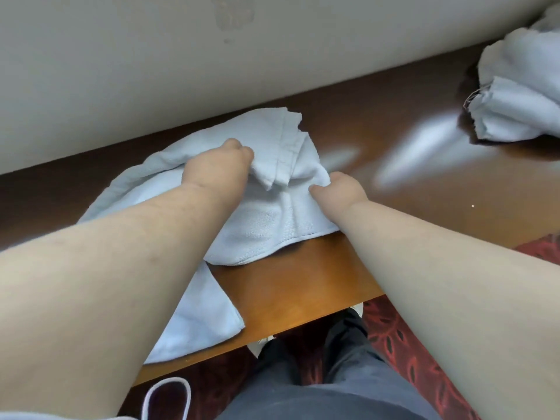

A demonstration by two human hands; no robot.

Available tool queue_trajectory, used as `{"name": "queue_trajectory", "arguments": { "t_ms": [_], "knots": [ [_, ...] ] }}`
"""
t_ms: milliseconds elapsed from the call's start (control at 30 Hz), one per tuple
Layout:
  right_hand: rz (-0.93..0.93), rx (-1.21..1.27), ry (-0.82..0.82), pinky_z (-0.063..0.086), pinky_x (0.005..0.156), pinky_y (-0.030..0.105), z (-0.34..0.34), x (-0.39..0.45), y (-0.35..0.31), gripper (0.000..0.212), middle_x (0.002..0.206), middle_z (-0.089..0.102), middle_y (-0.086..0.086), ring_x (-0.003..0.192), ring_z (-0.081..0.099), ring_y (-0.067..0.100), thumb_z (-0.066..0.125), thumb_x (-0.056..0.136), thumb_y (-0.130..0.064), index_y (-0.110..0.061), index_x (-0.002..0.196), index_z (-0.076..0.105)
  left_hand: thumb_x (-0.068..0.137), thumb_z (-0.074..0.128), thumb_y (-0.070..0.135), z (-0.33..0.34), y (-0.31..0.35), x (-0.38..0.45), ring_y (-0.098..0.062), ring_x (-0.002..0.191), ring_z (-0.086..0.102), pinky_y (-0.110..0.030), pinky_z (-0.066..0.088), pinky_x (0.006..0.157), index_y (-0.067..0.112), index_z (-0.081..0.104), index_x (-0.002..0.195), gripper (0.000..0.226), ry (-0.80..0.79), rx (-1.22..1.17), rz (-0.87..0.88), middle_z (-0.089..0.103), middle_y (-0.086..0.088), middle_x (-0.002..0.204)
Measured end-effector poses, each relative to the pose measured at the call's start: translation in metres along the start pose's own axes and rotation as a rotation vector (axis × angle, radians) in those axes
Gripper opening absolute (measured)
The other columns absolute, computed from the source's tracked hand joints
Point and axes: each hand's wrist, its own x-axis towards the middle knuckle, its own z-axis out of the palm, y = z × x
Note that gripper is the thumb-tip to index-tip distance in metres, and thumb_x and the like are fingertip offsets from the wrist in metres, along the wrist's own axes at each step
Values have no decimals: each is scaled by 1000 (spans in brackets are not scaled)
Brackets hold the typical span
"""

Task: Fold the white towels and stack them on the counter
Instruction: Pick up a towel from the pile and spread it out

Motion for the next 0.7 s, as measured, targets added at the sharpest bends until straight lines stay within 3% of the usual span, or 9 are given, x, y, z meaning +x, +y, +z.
{"name": "queue_trajectory", "arguments": {
  "t_ms": [100,167,267,400,600,700],
  "knots": [
    [6,65,-20,32,51,27,-12,-10,14,15,79,53,0,63,49,17,57,84,-28,-17,81,47,97,40,17,-18,6,18,-34,74,51,-41,38,62,21,47,104,10,177,-231,-139,52,-10,103],
    [25,126,-64,38,54,27,-23,-19,29,16,84,57,3,66,52,20,59,81,-27,-15,87,49,99,37,23,-35,14,32,-33,77,48,-40,34,66,19,48,105,14,234,-335,-226,52,-11,103],
    [38,166,-123,42,55,26,-42,-35,57,25,91,62,1,75,59,16,69,82,-32,-20,97,52,99,36,27,-57,28,50,-38,93,56,-38,36,71,17,51,116,25,263,-407,-216,57,-15,114],
    [44,91,-254,55,72,32,-70,-54,93,41,97,69,-6,87,66,15,81,77,-39,-25,110,60,96,34,29,-69,50,72,-36,98,56,-37,38,75,23,50,120,29,243,-463,-108,57,-11,118],
    [92,194,-351,60,83,44,-95,-67,128,34,99,74,-5,90,72,20,81,77,-33,-30,109,67,91,36,29,-65,109,98,-30,86,52,-37,39,72,29,50,114,28,162,-497,2,59,-4,108],
    [123,302,-311,59,85,40,-97,-64,143,28,100,73,-6,92,70,17,78,81,-32,-28,106,67,90,41,22,-59,130,117,-35,104,55,-39,44,83,32,44,132,44,42,-470,-6,52,-11,127]
  ]
}}
